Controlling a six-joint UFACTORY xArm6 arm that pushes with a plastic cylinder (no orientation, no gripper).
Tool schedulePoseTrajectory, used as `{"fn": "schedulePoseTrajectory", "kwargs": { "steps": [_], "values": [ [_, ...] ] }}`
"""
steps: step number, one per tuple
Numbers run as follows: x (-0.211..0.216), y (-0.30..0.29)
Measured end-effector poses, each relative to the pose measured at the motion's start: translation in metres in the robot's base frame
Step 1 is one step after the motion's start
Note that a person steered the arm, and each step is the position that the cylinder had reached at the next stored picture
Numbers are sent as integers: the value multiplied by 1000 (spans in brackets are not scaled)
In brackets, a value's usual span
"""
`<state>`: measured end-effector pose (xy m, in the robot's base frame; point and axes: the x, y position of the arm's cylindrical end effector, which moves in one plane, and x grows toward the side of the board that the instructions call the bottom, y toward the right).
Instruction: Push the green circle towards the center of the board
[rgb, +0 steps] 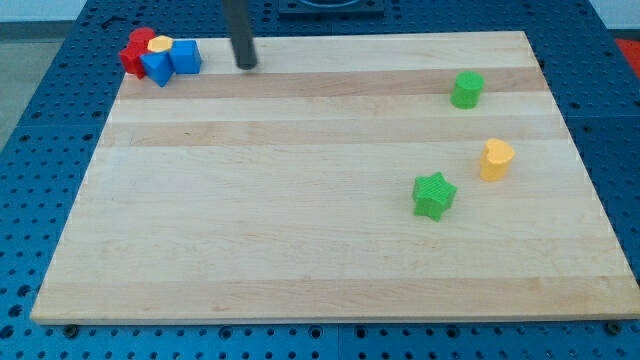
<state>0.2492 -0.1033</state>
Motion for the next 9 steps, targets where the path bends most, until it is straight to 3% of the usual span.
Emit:
{"fn": "schedulePoseTrajectory", "kwargs": {
  "steps": [4,7,9],
  "values": [
    [13,261],
    [70,318],
    [96,297]
  ]
}}
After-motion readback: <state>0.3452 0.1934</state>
